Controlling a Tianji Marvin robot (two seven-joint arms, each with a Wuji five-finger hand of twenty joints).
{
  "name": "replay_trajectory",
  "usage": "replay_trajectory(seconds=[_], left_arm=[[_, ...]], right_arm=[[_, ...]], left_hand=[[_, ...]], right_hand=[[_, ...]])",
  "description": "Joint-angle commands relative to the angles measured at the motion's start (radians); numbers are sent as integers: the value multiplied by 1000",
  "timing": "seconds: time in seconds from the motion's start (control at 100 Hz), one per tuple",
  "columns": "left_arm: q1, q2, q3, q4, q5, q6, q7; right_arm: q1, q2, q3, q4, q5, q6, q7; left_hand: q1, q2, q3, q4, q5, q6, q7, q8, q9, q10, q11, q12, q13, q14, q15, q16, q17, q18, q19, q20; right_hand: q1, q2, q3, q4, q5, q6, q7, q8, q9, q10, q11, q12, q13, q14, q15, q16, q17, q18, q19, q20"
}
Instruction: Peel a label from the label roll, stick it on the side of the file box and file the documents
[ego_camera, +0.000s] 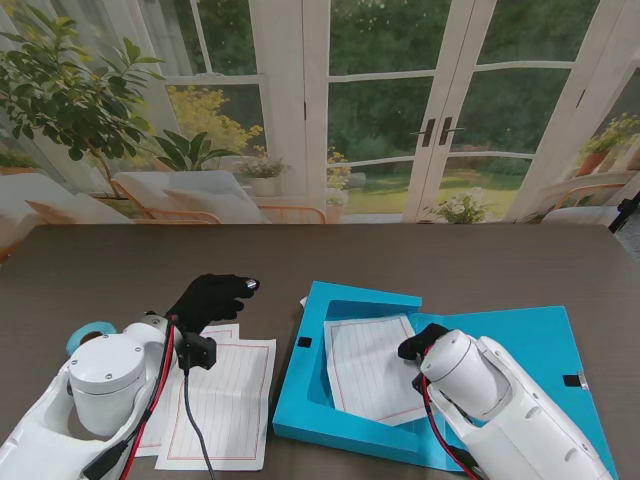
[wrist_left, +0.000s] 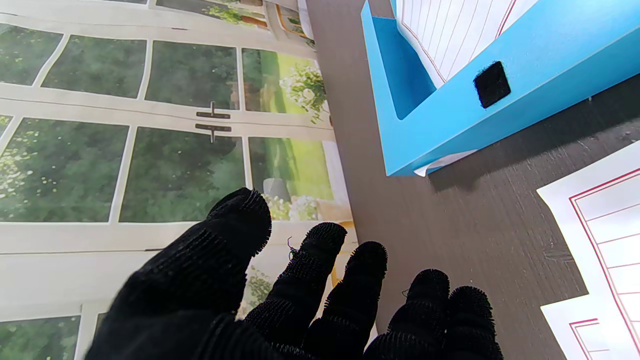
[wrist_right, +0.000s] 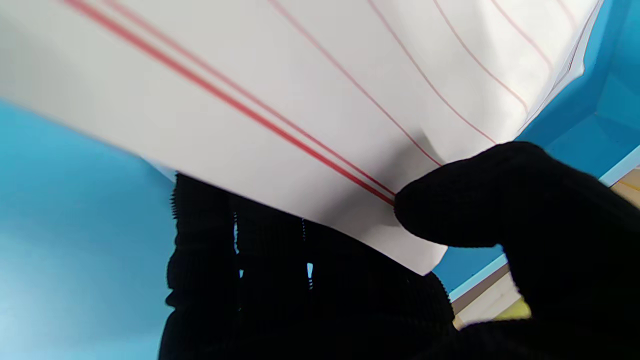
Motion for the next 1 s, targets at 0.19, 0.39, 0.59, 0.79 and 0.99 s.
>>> replay_trajectory(seconds=[0.19,0.39,0.59,0.79,0.99], left_arm=[[6,-4,0,-5,-6,1,-13],[11,-3,-2,-8,-5,1,-14],[12,-3,-2,-9,-5,3,-15],[11,-1,-2,-6,-3,2,-21],[10,0,-2,-5,-2,1,-26]], right_arm=[[17,50,-56,-26,-99,-25,139],[46,106,-113,-44,-218,-38,258],[35,122,-114,-62,-298,-86,312],[17,128,-104,-85,-388,-129,352],[38,154,-121,-100,-431,-142,454]], left_hand=[[13,30,-26,25,20,3,-6,5,6,1,-3,6,2,3,-6,6,10,-43,-8,14],[10,27,-25,25,22,8,-5,5,8,4,-3,6,4,2,-5,7,11,-41,-8,14],[8,26,-22,25,20,15,-6,5,8,5,-3,6,4,3,-5,7,11,-41,-8,14],[7,26,-23,25,19,15,-6,5,9,6,-3,6,3,1,-6,7,11,-42,-8,13],[7,28,-25,25,20,13,-6,5,9,6,-3,6,4,2,-6,7,11,-44,-8,13]], right_hand=[[-8,63,-1,-56,-23,-140,62,54,-30,-25,-10,16,-1,-23,-5,-2,-106,-14,54,-1],[-141,21,-68,-261,-254,-47,56,63,-225,12,40,-22,-105,-37,2,-5,-171,-19,34,11],[-242,113,-74,-340,-395,57,-83,75,-403,43,64,-73,-214,-32,5,-16,-234,-26,4,29],[-287,213,-99,-388,-551,117,-287,102,-573,81,1,-149,-339,-9,-40,-37,-299,-27,-32,41],[-329,378,-142,-416,-650,132,-423,-4,-674,96,-84,-249,-442,13,-134,-73,-365,-37,-89,43]])
